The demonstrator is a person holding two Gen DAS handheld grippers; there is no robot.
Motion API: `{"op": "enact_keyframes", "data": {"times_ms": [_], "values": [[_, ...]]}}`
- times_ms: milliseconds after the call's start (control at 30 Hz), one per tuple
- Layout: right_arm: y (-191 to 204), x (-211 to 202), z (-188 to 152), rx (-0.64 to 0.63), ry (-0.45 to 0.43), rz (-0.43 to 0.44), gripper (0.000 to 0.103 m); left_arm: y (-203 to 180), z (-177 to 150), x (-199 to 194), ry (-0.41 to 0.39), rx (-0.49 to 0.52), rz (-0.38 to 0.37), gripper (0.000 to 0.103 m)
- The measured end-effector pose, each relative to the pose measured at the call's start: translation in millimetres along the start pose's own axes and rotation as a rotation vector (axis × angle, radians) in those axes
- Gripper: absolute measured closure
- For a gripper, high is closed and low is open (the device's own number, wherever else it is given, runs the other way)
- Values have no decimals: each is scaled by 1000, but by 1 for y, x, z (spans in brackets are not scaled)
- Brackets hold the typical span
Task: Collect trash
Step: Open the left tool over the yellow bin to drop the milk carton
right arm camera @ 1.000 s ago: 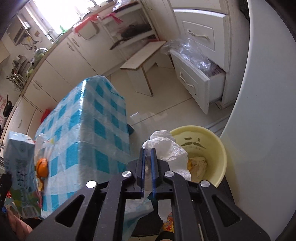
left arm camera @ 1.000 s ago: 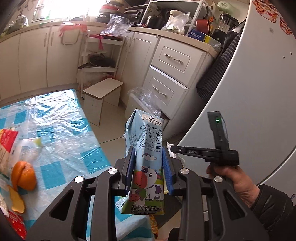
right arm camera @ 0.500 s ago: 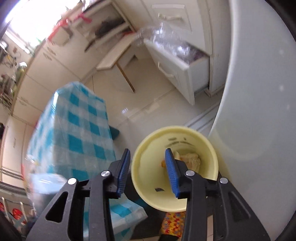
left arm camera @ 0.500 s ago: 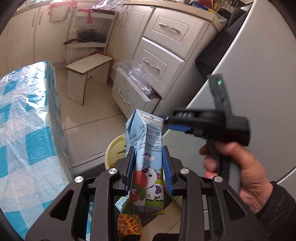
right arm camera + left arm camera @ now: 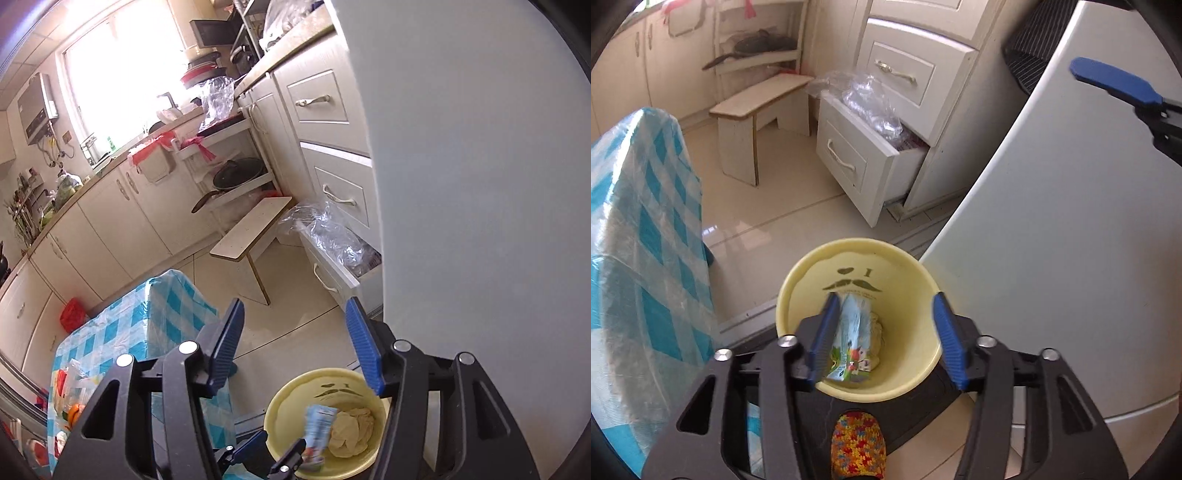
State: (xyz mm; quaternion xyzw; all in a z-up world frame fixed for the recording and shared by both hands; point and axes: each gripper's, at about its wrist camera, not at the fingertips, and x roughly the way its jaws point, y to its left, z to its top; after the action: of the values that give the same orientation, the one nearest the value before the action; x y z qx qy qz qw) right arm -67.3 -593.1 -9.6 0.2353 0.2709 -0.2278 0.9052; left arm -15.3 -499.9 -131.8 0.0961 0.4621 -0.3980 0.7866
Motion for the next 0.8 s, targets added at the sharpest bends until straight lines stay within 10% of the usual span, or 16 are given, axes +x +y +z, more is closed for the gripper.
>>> {"op": "enact_keyframes", "data": {"times_ms": [467,800], "values": [[66,-12,-5,-91,-68,53,33,74,-40,-174,-208,128,252,27],[172,-33,-39,-221,-61,209,27,223,-87,-340,-371,-77,509,19]]}}
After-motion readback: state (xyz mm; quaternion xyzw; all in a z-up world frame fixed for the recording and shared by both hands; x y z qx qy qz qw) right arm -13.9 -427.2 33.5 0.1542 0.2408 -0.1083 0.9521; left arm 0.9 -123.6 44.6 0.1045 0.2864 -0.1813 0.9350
